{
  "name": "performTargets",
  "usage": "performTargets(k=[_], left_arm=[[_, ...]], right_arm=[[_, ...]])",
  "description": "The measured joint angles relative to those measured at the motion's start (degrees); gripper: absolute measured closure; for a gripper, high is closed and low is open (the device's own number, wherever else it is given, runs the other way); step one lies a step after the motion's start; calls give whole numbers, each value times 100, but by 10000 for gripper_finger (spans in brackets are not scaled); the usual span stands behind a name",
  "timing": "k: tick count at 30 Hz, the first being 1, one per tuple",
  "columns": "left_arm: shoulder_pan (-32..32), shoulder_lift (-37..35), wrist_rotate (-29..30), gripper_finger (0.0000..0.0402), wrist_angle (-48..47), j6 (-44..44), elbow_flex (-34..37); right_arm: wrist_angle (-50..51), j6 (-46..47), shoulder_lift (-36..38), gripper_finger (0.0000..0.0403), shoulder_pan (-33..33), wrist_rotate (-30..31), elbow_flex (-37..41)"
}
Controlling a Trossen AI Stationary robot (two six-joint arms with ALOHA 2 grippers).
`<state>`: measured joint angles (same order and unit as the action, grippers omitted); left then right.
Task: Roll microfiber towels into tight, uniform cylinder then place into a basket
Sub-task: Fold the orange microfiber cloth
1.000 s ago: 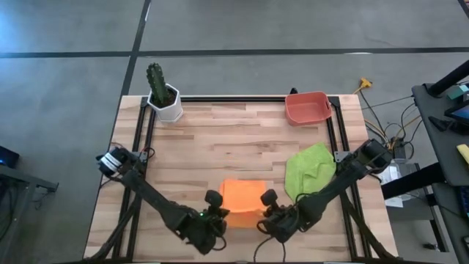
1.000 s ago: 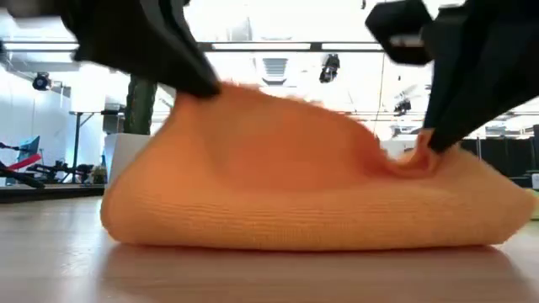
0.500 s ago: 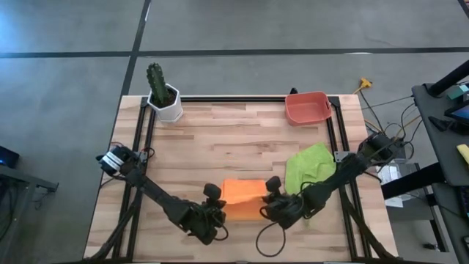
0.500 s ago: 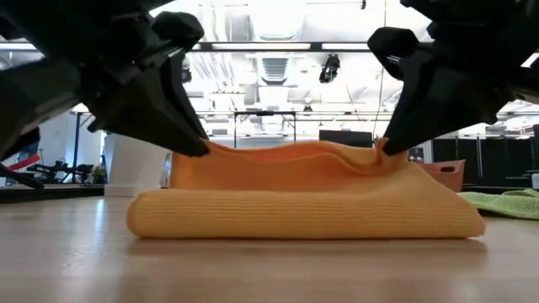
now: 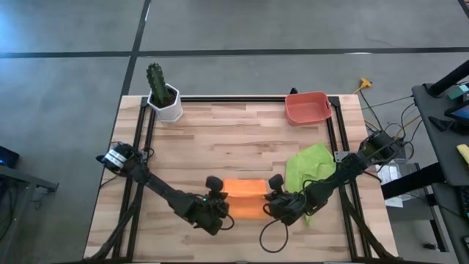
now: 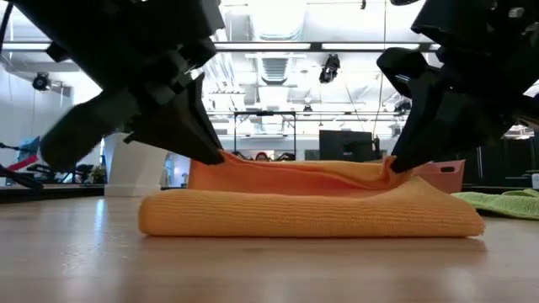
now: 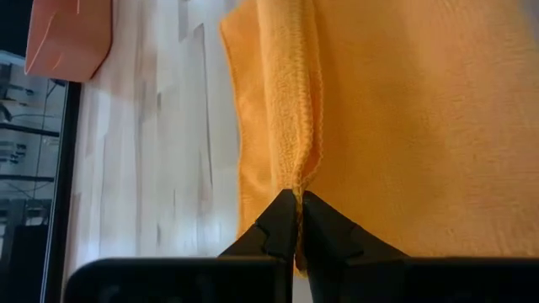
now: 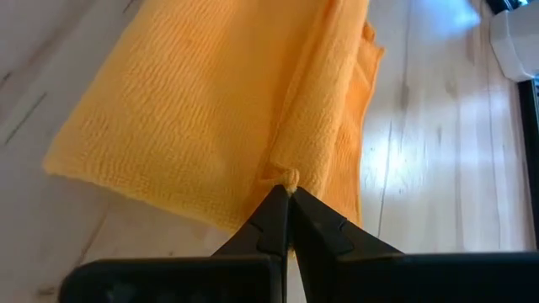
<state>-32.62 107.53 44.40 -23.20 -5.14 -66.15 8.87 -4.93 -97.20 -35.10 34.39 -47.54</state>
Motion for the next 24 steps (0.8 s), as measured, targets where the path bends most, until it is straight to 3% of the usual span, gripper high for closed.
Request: performTargets(k=[10,24], left_arm=[[190,2,126,402,-69,148,7],[181,-50,367,401,-487,109,-17]], right_arm=[[-18,-69,5,394,94,668,12],[-51,-104,5,394,386,715,44]])
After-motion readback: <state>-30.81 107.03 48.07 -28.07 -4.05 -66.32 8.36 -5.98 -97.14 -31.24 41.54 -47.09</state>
